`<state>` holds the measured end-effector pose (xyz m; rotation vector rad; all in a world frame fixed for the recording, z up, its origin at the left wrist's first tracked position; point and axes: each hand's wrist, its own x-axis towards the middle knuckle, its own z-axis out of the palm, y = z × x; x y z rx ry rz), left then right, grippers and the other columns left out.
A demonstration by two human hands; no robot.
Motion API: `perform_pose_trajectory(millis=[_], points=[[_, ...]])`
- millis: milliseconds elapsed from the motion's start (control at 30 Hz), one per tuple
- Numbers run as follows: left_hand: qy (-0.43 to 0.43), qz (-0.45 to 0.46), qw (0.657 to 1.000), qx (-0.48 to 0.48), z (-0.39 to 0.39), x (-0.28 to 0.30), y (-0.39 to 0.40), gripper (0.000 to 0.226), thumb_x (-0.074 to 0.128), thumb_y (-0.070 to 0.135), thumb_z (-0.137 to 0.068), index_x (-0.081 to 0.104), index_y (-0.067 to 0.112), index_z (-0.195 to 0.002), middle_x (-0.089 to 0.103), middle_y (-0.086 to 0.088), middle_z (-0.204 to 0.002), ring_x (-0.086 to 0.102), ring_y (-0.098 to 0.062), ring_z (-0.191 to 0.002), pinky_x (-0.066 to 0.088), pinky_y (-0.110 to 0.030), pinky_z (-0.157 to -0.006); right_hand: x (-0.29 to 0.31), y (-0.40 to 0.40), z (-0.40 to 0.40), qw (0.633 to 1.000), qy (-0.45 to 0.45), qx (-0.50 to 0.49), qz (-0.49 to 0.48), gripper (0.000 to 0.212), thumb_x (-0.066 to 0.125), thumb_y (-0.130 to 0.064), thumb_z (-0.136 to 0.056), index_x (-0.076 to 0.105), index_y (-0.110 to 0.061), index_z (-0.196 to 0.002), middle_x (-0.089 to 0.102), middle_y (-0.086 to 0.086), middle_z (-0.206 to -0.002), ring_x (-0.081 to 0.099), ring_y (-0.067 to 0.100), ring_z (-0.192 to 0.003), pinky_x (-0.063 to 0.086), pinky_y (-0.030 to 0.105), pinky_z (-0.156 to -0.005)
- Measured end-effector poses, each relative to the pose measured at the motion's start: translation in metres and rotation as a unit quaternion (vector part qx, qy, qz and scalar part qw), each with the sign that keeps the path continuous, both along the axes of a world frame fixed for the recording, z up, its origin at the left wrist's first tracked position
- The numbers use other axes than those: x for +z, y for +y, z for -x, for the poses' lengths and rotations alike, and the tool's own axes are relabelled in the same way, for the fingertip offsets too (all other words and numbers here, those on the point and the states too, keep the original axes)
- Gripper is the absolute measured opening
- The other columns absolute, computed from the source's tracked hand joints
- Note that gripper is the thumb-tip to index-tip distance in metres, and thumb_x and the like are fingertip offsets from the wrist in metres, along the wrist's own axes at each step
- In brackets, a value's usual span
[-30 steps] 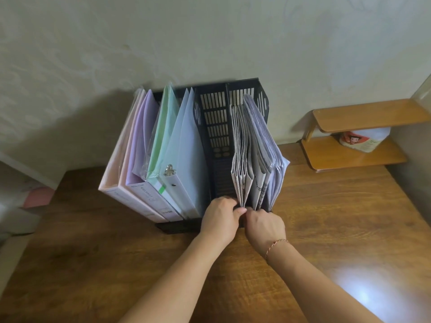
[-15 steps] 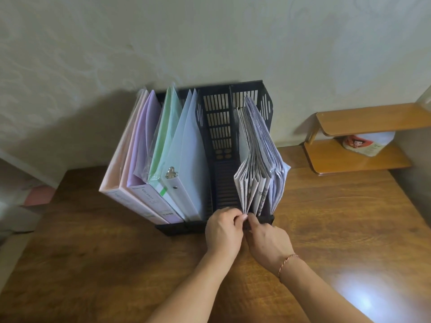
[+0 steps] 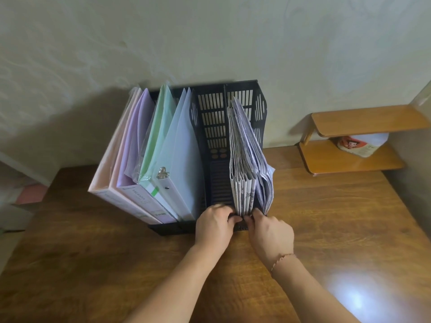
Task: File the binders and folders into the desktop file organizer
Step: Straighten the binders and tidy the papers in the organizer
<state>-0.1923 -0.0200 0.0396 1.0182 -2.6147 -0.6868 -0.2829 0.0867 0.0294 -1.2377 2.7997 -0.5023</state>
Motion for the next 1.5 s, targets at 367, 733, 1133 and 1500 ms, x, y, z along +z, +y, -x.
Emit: perform_pose_trajectory(millis=[367, 733, 1133, 1500], points=[[0.040, 0.022, 0.999, 0.009, -0.008, -0.012, 0.004, 0.010, 0.073, 0.034, -0.082, 0.073, 0.024, -0.085, 0.073, 0.009, -0.085, 0.063, -0.013, -0.083, 0.051, -0.032, -0.075, -0.014, 0.008, -0.007, 0.997, -0.057, 0.043, 0.019, 0.032, 0.049, -0.038, -0.096, 0.054, -0.028, -0.127, 0.072, 0.002, -0.075, 0.069, 0.025, -0.065, 0.049, 0.031, -0.054], [0.068, -0.021, 0.997, -0.031, -0.006, -0.007, -0.009, 0.017, 0.072, 0.026, -0.084, 0.074, 0.016, -0.098, 0.074, 0.003, -0.097, 0.067, -0.015, -0.089, 0.056, -0.037, -0.080, 0.000, 0.001, 0.029, 0.988, -0.088, 0.004, 0.127, 0.020, 0.063, -0.024, -0.081, 0.061, -0.021, -0.100, 0.063, -0.005, -0.085, 0.059, 0.018, -0.074, 0.049, 0.031, -0.057], [0.059, -0.049, 0.996, -0.039, -0.001, -0.007, -0.008, 0.017, 0.069, 0.020, -0.086, 0.074, 0.019, -0.102, 0.073, 0.002, -0.101, 0.066, -0.013, -0.092, 0.054, -0.030, -0.083, 0.001, -0.002, 0.007, 0.999, 0.014, 0.041, 0.030, 0.029, 0.041, -0.028, -0.076, 0.061, -0.018, -0.095, 0.064, -0.007, -0.065, 0.055, 0.022, -0.085, 0.037, 0.037, -0.071], [0.014, -0.020, 0.997, -0.080, 0.000, 0.005, -0.014, 0.018, 0.057, 0.020, -0.091, 0.073, 0.015, -0.096, 0.073, 0.001, -0.094, 0.065, -0.014, -0.084, 0.056, -0.033, -0.080, -0.003, 0.000, 0.005, 0.998, 0.022, 0.067, 0.008, 0.040, 0.052, -0.043, -0.081, 0.060, -0.019, -0.112, 0.067, -0.010, -0.072, 0.053, 0.019, -0.094, 0.037, 0.040, -0.084]])
